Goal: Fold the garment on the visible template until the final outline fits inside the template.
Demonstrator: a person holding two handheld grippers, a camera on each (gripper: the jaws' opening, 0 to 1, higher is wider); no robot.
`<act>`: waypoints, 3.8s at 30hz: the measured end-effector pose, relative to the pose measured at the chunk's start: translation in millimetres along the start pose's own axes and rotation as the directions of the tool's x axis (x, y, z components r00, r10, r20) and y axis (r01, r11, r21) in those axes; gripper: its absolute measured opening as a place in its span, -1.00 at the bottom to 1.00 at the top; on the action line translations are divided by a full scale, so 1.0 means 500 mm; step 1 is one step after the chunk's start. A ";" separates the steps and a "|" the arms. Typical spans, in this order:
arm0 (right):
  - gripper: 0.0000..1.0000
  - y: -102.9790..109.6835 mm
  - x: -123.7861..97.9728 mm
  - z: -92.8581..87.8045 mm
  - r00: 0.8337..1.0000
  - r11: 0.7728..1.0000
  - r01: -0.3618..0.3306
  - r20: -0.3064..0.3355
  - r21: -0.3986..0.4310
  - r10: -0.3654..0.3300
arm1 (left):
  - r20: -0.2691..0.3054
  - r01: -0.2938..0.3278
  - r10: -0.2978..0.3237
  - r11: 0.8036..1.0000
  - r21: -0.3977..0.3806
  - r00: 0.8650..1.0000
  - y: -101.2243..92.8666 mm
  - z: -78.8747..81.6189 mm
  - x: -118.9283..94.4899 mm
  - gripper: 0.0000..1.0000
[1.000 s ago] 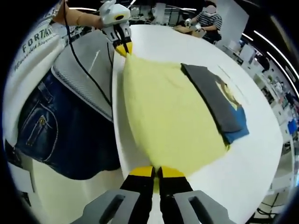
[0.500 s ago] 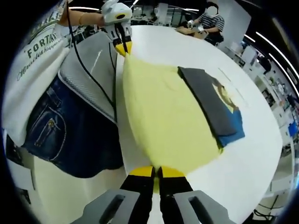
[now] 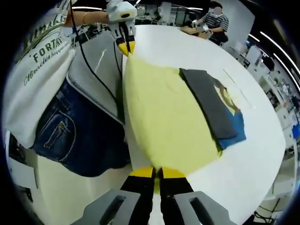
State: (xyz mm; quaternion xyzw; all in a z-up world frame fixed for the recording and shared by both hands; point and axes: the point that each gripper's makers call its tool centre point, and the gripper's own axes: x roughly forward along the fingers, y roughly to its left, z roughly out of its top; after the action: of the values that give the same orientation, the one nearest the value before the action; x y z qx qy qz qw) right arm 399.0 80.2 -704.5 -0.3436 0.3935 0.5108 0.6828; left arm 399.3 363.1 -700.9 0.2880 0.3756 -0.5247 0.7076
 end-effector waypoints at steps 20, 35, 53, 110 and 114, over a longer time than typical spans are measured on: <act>-1.00 0.010 -0.034 0.012 1.000 1.000 -0.011 -0.011 -0.019 0.010 | -0.004 0.031 -0.031 0.999 0.007 1.000 -0.004 0.009 -0.034 -0.98; -1.00 -0.039 -0.051 0.030 0.998 0.995 0.062 -0.018 -0.075 -0.063 | 0.010 0.003 -0.003 1.000 0.030 1.000 0.028 0.054 -0.058 -0.98; -1.00 -0.132 -0.057 0.057 0.982 0.976 0.191 0.007 -0.109 -0.191 | 0.070 -0.103 0.099 0.993 0.061 0.993 0.133 0.100 -0.069 -0.98; -1.00 -0.459 -0.040 0.147 0.874 0.877 0.481 0.077 0.002 -0.480 | 0.177 -0.399 0.396 0.917 -0.021 0.901 0.442 0.195 -0.060 -0.99; -1.00 -0.481 -0.037 0.151 0.859 0.862 0.506 0.079 0.005 -0.505 | 0.182 -0.428 0.426 0.903 -0.030 0.886 0.466 0.202 -0.062 -0.99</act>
State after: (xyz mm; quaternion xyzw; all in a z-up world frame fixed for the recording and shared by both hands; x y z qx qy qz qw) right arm 642.9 80.0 -637.5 -0.4204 0.2587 0.3299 0.8047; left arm 640.8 364.4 -615.9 0.3179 0.2332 -0.3826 0.8355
